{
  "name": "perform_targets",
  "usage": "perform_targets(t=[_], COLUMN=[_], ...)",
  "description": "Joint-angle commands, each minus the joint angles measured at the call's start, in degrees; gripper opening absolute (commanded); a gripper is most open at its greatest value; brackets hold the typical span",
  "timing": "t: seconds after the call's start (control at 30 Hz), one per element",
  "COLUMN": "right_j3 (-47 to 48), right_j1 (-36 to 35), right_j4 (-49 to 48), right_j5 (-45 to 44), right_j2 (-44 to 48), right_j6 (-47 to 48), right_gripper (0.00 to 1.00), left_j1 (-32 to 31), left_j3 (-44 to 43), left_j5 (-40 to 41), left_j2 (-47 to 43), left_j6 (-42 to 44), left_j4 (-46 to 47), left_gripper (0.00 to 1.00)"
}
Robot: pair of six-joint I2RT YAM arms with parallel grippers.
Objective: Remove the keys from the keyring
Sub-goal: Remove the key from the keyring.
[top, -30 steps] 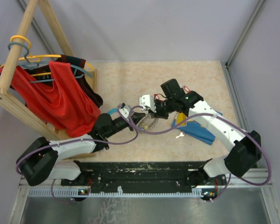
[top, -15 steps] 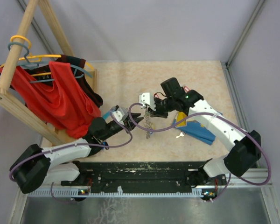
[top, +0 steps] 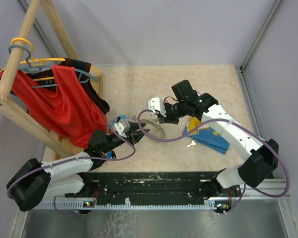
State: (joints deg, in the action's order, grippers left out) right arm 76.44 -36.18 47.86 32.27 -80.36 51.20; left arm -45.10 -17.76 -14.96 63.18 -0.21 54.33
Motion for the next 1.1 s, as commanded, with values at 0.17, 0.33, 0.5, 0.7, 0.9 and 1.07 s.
perform_targets(t=[0.17,0.33,0.5,0.7,0.9,1.07], right_j3=[7.6,10.3,12.6,15.9,18.2,18.9], right_j1=[0.6,0.6,0.6,0.6,0.6,0.6], right_j4=[6.1,11.8,16.6,19.5,20.3,20.7], right_j5=[6.0,8.1,8.8,8.4,8.3,8.7], right_j2=[-2.6,-4.9,-7.0,-9.5,-11.2,-11.6], right_j6=[12.7,22.9,31.0,34.9,35.0,35.1], right_gripper=[0.0,0.0,0.0,0.0,0.0,0.0], left_j1=[0.8,0.7,0.6,0.3,0.0,0.0], left_j3=[5.2,7.1,7.0,7.1,6.2,5.9], left_j5=[-5.2,-5.5,-6.9,-4.7,-3.4,-1.3], left_j2=[-1.5,-1.3,0.4,2.2,4.5,5.6], left_j6=[-2.9,-4.1,-4.7,-6.0,-7.0,-6.3], left_j4=[12.8,19.0,20.9,21.8,21.4,21.4], left_gripper=[0.39,0.39,0.37,0.35,0.29,0.28])
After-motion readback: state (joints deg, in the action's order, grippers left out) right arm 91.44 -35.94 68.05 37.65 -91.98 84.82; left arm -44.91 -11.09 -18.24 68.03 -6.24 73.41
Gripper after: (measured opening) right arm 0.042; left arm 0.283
